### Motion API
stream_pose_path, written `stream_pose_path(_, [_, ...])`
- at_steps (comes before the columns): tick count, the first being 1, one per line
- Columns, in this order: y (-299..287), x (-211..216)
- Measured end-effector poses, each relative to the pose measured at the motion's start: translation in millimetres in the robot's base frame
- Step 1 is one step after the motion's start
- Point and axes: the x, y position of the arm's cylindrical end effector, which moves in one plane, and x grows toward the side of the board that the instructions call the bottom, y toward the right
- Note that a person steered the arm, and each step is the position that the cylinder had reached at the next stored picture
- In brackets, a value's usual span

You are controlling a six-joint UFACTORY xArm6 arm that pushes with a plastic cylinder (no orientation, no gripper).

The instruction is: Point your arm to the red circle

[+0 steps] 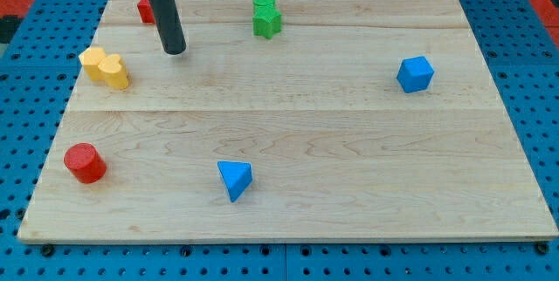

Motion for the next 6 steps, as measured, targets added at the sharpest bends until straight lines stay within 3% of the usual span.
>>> stream_pose_path(1, [-3,1])
stream_pose_path(2, [43,16])
stream_pose_path(3, [50,58])
stream_pose_path(5, [-17,231])
stream_pose_path(6, [-72,251])
